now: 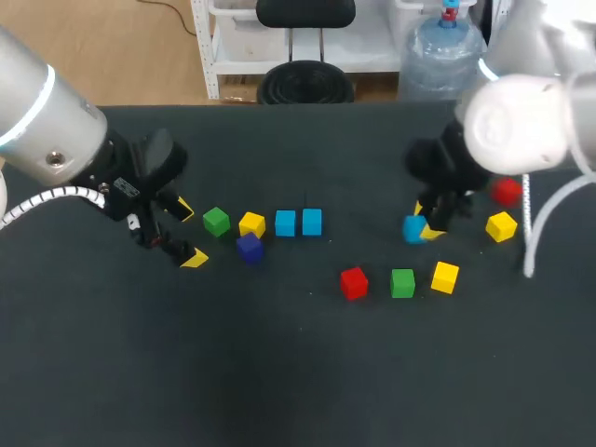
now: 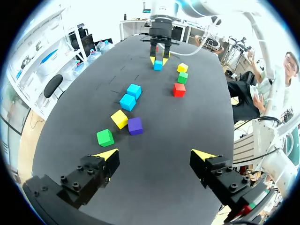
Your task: Place the blue cubes, place green cubes on the blue cubes, place the yellow cubes on the green cubes, then place the red cubes on the yellow cubes, and place purple cube on the red cubes.
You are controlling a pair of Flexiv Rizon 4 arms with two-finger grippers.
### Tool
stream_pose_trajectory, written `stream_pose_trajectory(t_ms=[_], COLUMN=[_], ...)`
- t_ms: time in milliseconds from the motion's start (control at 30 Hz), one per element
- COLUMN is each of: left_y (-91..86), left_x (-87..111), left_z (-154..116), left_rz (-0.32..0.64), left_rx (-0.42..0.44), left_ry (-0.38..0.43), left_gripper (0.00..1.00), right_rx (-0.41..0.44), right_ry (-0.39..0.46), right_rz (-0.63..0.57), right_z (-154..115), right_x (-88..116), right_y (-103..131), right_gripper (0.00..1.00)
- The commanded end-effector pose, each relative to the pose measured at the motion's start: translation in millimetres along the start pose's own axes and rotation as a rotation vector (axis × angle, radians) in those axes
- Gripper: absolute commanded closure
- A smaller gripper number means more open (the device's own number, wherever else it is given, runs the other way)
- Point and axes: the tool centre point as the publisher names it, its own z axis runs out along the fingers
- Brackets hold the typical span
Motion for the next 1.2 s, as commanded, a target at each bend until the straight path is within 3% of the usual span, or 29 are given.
stream_pose_trajectory(t_ms=[33,600,1200], left_y=[1.3,1.3,1.3], left_x=[0.3,0.3,0.3], left_z=[0.1,0.1,0.1], left_rz=[0.001,0.001,0.001], left_rx=[0.003,0.003,0.003], left_ry=[-0.001,-0.001,-0.001], left_gripper=[0.0,0.0,0.0], right_rx=[-0.043,-0.016,0.08], right_ry=[0.017,0.095,0.077], right_rz=[-0.009,-0.004,0.056], right_z=[4.9,-0.5,11.4], right_x=[-11.2,-56.0,-81.5], right_y=[-15.3,-21.4,-5.5], right_gripper=[1.0,1.0,1.0])
